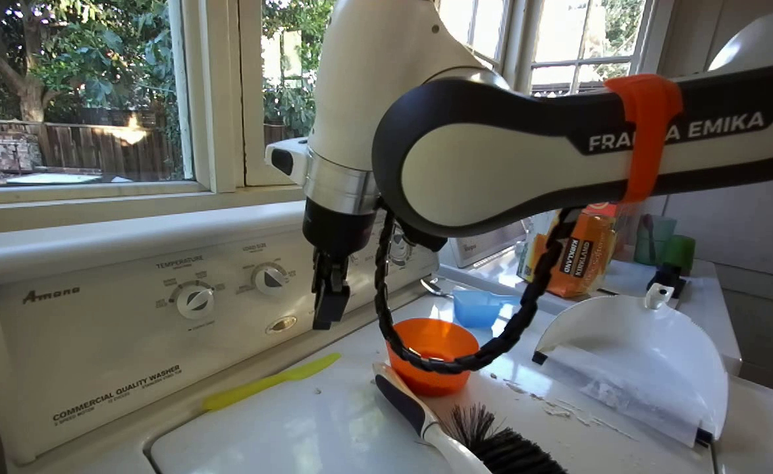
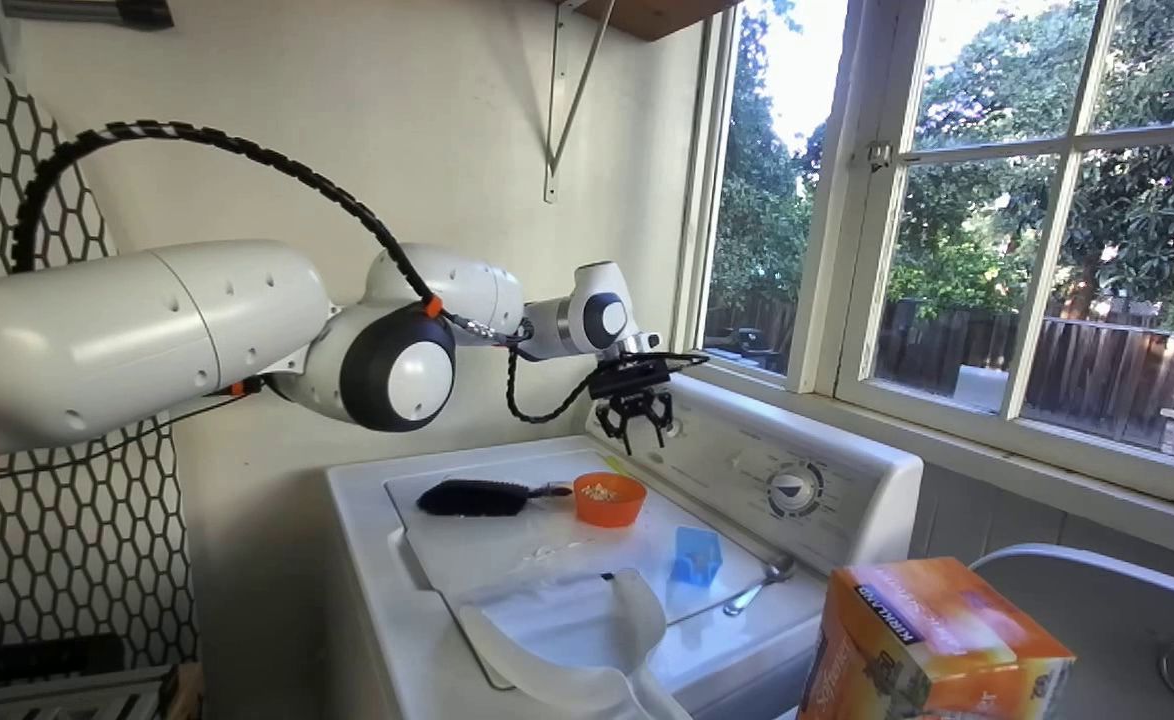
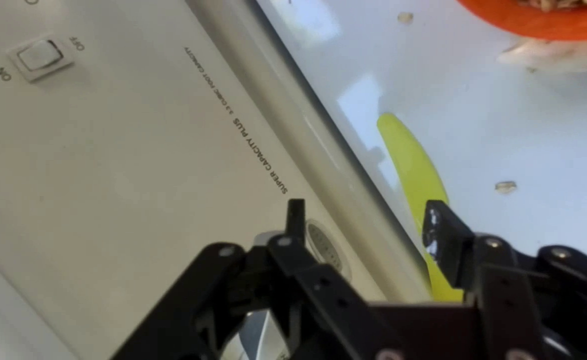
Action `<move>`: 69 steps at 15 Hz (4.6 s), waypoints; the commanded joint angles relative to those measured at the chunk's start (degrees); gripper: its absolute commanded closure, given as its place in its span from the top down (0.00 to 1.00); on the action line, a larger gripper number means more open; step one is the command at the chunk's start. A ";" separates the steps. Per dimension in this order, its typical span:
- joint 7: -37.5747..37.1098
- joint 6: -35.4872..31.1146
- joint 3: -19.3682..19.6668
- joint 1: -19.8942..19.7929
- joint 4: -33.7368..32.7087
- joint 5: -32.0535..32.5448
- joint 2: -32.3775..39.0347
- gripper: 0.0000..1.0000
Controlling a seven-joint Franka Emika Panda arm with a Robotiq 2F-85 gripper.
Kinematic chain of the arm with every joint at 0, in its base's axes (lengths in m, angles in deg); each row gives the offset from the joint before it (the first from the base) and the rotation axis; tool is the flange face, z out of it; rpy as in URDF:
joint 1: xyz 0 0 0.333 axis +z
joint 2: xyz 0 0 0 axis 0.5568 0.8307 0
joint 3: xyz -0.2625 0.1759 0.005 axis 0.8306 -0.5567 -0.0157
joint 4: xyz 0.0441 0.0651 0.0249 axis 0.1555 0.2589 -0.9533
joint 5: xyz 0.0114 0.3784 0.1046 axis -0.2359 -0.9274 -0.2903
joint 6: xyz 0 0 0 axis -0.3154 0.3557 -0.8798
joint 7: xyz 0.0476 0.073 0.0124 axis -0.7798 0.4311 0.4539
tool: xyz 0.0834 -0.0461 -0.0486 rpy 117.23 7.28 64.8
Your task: Turn the second knob on the washing machine on the left to the left.
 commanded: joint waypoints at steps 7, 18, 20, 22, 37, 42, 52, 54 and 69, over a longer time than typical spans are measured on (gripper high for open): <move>-7.66 -8.17 -0.50 -0.33 -0.13 -0.74 0.04 1.00; -13.69 -20.77 -1.45 -2.36 -0.49 -1.91 3.28 0.61; -14.16 -21.80 -1.67 -2.57 -0.43 -2.13 3.40 0.46; -14.30 -23.04 -1.94 -2.80 -0.43 -2.35 3.56 0.31; -19.76 -25.96 -11.22 -7.33 -0.19 -13.81 3.87 0.05; -22.91 -26.59 -14.58 -8.87 -0.87 -17.90 4.35 0.05; -27.10 -26.37 -20.22 -11.19 -1.71 -25.02 5.20 0.05; -27.64 -26.44 -21.17 -11.55 -1.86 -26.31 5.48 0.05; -28.81 -37.27 -23.51 -10.01 -1.18 -28.95 5.14 0.81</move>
